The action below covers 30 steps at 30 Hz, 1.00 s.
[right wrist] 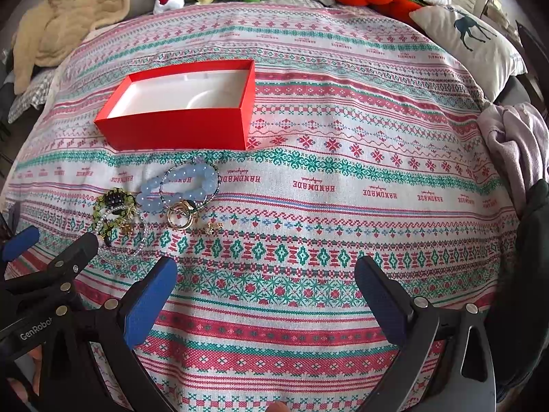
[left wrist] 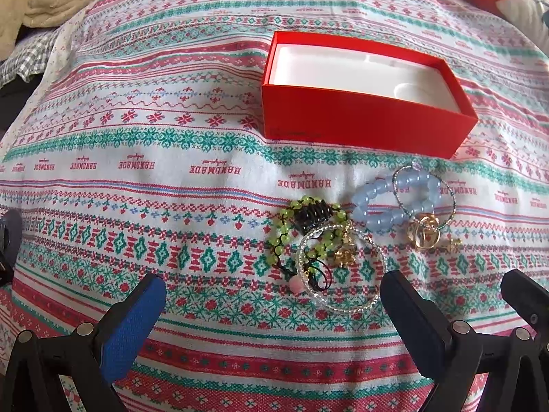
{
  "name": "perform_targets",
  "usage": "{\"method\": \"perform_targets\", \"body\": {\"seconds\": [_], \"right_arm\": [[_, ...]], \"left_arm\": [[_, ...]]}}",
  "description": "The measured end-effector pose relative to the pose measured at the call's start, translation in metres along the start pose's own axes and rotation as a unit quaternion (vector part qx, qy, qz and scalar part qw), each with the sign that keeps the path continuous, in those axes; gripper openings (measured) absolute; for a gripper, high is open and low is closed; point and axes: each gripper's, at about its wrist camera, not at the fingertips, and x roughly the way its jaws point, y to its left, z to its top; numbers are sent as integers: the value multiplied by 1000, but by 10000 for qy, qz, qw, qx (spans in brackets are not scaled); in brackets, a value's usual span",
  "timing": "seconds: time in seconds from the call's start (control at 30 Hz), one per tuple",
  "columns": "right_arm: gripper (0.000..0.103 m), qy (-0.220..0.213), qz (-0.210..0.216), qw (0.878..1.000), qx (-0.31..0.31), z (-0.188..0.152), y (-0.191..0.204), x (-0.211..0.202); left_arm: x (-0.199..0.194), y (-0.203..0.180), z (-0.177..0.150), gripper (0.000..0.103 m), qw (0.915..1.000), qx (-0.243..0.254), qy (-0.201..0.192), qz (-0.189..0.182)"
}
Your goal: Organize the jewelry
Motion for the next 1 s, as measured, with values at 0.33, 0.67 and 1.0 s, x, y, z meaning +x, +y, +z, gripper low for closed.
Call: {"method": "perform_targets", "body": {"seconds": [0.33, 0.67, 1.0], "right_arm": [[103, -6, 5, 10000, 11, 0, -1, 0], [103, -5, 1, 10000, 13, 0, -1, 0], [103, 4, -15, 10000, -38, -1, 1, 0]], "left_arm": [[0, 1, -1, 102, 10000, -5, 0, -4], [1, 1, -1, 102, 10000, -23, 3, -9], [0, 3, 1, 102, 10000, -61, -9, 6]]}}
